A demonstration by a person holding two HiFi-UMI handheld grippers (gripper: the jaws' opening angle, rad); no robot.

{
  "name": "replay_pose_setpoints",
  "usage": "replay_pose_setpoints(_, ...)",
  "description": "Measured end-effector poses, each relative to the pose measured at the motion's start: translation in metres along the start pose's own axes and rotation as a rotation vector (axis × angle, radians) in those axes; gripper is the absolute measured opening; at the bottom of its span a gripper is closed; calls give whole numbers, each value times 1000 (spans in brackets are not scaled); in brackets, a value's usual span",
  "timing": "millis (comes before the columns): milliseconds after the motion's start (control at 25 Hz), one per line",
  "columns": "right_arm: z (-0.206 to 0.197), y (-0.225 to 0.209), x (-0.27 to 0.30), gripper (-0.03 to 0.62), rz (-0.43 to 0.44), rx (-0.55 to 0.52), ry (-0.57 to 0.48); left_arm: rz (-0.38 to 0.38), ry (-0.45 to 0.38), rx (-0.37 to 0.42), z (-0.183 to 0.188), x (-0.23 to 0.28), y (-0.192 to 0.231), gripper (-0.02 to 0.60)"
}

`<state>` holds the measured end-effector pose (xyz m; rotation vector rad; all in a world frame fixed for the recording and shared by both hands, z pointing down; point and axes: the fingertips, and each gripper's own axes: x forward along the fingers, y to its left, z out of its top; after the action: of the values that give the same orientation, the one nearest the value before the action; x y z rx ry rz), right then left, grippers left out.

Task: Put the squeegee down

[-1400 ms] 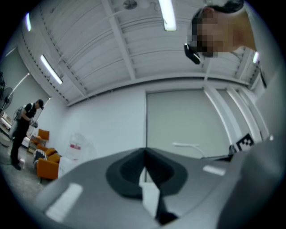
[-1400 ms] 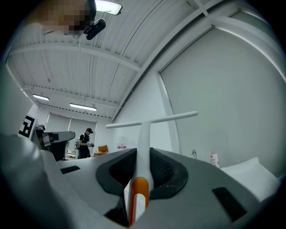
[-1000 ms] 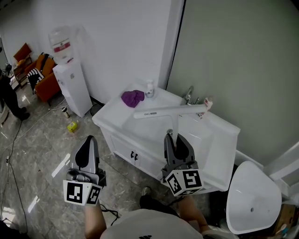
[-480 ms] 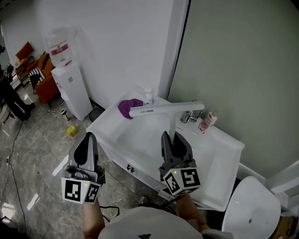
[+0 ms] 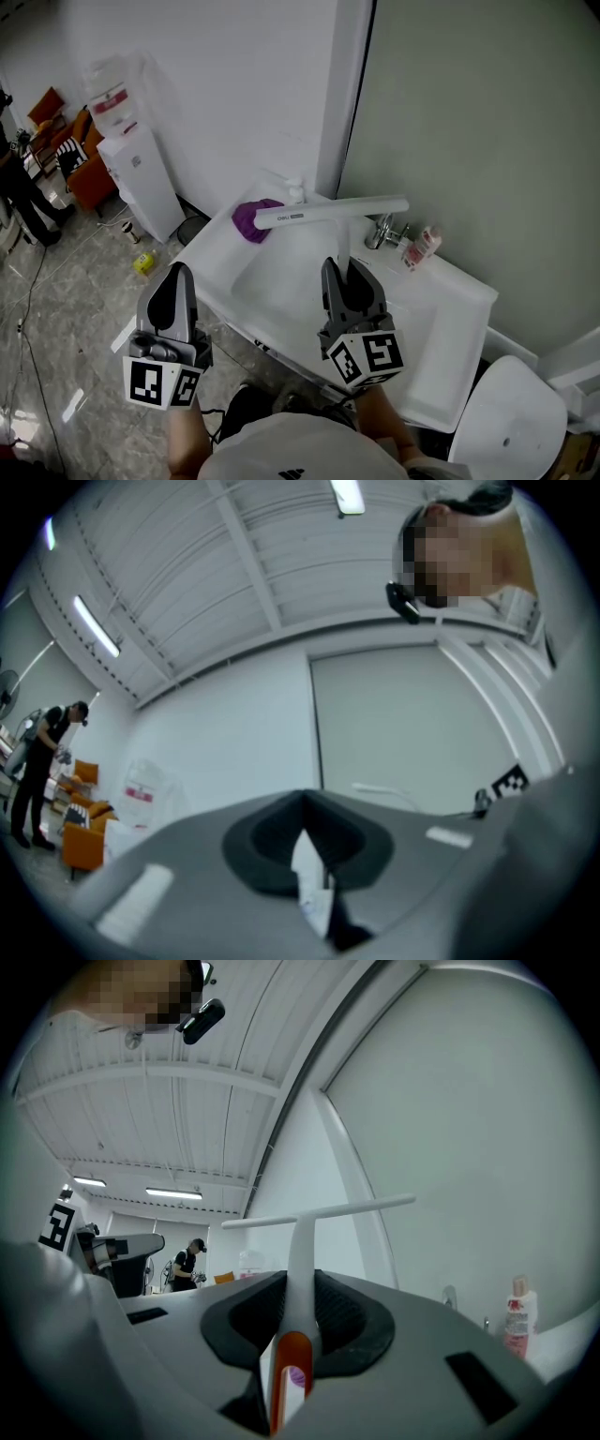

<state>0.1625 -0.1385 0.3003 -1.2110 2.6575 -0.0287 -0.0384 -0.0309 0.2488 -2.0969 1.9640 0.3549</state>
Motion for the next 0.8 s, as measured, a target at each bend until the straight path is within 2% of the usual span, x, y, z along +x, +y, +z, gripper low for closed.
replay_pose_setpoints(280, -17, 4, 34, 78, -14, -3, 24, 1, 2, -29, -18, 21, 34, 8)
replay_pose_setpoints(800, -50, 16, 154, 78, -133, 1, 33, -127, 14, -55, -54, 116, 139, 8)
